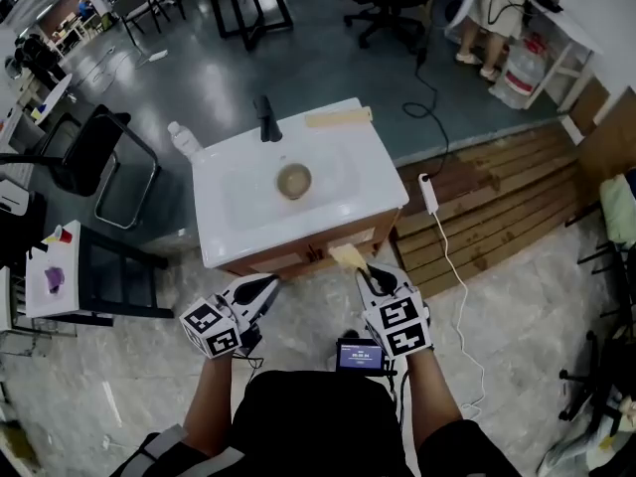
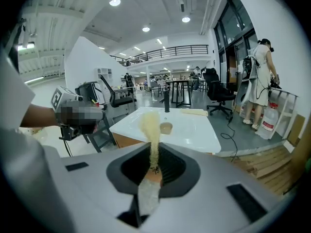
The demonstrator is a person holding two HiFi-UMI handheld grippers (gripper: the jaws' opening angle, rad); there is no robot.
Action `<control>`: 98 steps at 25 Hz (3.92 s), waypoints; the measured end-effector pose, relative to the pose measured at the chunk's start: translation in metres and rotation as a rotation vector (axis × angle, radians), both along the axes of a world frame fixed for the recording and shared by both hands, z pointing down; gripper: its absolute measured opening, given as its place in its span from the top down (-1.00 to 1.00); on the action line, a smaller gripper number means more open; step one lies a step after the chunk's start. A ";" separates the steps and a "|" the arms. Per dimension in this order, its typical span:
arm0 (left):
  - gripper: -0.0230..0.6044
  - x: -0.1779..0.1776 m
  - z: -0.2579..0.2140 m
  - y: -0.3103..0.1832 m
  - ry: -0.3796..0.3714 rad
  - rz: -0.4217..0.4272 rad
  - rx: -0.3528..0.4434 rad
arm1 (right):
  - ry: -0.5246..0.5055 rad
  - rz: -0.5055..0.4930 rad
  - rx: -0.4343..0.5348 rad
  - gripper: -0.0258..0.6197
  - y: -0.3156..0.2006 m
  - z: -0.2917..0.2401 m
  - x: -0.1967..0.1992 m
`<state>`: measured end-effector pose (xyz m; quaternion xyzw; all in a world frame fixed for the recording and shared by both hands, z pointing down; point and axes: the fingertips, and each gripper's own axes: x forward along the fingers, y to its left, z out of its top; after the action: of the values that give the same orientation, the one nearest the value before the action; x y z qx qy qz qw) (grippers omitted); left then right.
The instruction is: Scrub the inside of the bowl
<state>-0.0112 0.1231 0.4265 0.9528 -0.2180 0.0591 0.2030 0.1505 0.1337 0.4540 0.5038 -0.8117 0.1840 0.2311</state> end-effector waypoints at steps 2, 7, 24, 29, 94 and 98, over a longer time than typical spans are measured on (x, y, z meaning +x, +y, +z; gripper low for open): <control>0.92 -0.001 0.003 -0.003 -0.016 -0.008 -0.003 | -0.008 -0.011 -0.003 0.79 -0.007 0.001 0.000; 0.92 -0.005 0.008 -0.022 -0.024 -0.023 -0.012 | -0.014 -0.044 -0.019 0.79 -0.026 0.008 -0.010; 0.92 -0.015 0.021 -0.187 0.002 0.005 -0.032 | 0.057 -0.062 -0.036 0.79 -0.180 0.006 -0.036; 0.92 -0.030 0.032 -0.222 -0.017 0.025 -0.046 | 0.070 -0.056 -0.046 0.79 -0.216 0.009 -0.053; 0.40 -0.014 0.265 -0.337 -0.494 -0.139 -0.555 | 0.483 -0.493 -0.160 0.79 -0.350 0.184 -0.100; 0.52 -0.008 0.270 -0.337 -0.485 -0.133 -0.569 | 0.588 -0.566 -0.090 0.79 -0.356 0.193 -0.103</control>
<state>-0.0190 -0.2139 0.6963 0.8005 -0.2961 0.3276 0.4053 0.0470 -0.2222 0.6474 0.2810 -0.8088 -0.0036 0.5166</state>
